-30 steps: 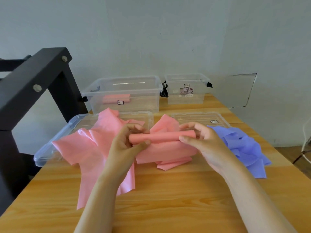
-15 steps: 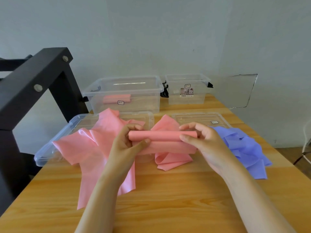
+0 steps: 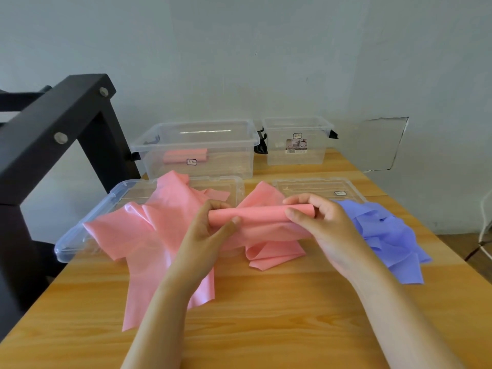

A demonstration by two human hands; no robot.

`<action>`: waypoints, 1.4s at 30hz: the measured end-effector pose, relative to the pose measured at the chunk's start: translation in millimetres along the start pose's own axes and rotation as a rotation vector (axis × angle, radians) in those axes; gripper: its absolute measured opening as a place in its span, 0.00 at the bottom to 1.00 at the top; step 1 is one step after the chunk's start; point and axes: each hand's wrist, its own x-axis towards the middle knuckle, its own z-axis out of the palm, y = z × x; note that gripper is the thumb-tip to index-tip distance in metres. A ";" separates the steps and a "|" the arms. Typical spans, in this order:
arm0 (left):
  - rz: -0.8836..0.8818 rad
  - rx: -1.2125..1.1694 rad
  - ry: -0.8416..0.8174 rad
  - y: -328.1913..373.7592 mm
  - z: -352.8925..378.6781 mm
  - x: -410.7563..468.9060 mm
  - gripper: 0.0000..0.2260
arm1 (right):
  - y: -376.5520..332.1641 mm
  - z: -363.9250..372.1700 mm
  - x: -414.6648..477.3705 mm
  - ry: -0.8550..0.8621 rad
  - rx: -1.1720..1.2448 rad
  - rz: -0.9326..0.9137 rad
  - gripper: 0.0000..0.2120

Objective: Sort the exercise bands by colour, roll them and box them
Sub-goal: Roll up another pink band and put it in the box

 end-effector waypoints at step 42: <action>-0.037 -0.080 0.004 2.4 -3.7 0.1 0.09 | -9.5 -3.4 -3.4 -0.074 -0.076 -0.075 0.12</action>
